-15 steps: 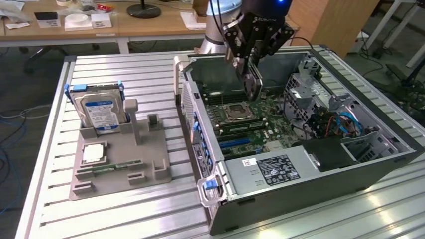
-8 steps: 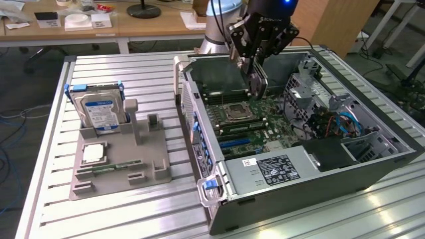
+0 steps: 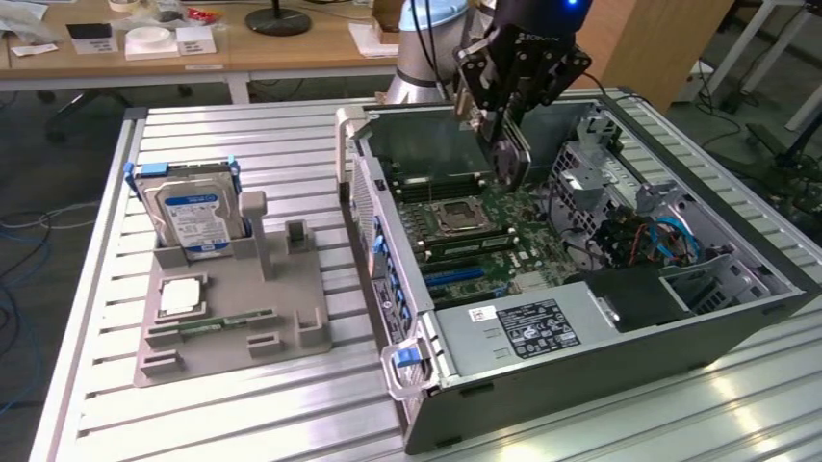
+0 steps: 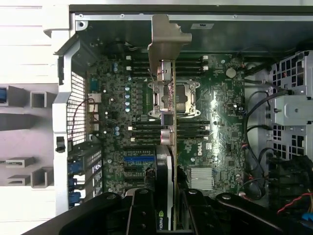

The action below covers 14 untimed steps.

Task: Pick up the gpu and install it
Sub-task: 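Pick up the gpu and move the gpu toward the slot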

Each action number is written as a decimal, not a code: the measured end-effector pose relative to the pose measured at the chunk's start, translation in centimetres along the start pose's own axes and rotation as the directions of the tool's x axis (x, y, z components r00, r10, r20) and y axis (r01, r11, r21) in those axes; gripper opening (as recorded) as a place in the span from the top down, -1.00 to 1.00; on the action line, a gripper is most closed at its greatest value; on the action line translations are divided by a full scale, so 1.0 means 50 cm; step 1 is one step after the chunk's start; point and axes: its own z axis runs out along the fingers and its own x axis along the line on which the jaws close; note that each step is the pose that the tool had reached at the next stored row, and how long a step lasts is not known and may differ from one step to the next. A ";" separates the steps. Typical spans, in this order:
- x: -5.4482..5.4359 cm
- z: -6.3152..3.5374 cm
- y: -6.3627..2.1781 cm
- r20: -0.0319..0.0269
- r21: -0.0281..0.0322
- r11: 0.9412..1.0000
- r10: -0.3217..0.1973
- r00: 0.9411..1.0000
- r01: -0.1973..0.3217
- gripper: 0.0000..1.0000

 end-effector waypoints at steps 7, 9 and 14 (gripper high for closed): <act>-0.026 0.000 0.001 0.000 0.000 1.000 0.000 1.000 0.000 0.47; -0.033 0.001 0.001 0.000 0.000 1.000 0.000 1.000 0.000 0.47; -0.050 0.001 0.002 0.000 0.000 1.000 0.000 1.000 0.000 0.47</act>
